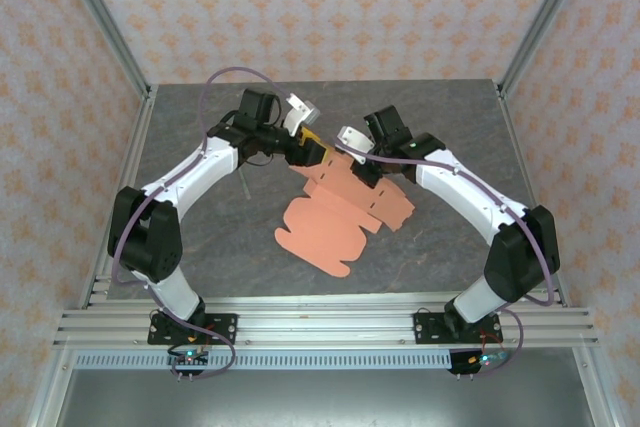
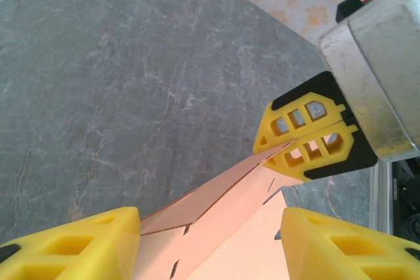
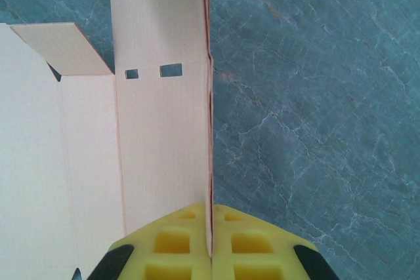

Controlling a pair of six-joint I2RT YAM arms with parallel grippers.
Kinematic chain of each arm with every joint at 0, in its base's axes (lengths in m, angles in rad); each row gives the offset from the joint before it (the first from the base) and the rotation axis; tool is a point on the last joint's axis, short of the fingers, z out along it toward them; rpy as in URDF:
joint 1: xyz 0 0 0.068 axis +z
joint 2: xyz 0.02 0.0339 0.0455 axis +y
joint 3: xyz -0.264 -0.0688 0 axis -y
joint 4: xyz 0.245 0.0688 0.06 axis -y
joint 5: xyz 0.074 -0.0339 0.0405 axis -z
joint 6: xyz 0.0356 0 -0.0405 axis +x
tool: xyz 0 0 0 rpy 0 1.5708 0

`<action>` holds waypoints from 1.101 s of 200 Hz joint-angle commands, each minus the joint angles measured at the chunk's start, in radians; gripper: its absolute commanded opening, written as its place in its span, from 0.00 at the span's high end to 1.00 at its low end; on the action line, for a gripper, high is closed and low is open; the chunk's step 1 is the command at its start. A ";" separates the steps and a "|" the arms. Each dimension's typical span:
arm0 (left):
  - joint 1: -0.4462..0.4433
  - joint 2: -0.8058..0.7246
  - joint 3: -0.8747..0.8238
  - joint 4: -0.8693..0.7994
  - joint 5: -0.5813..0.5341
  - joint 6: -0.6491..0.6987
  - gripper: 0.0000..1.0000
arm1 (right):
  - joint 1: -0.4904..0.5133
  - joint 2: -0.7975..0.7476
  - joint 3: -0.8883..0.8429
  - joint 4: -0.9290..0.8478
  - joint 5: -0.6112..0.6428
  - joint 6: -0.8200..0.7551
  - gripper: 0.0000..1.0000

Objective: Fold the paper box

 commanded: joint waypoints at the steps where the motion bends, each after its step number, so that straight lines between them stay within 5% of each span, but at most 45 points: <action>1: -0.007 0.034 0.051 -0.068 0.050 0.058 0.41 | -0.001 -0.002 0.040 -0.022 -0.036 -0.015 1.00; 90: -0.030 0.007 0.033 -0.105 0.127 0.104 0.63 | -0.005 0.042 0.083 -0.031 0.000 0.066 1.00; 220: -0.054 0.018 -0.048 0.113 0.084 -0.044 0.57 | -0.006 0.052 0.089 0.013 -0.042 0.154 1.00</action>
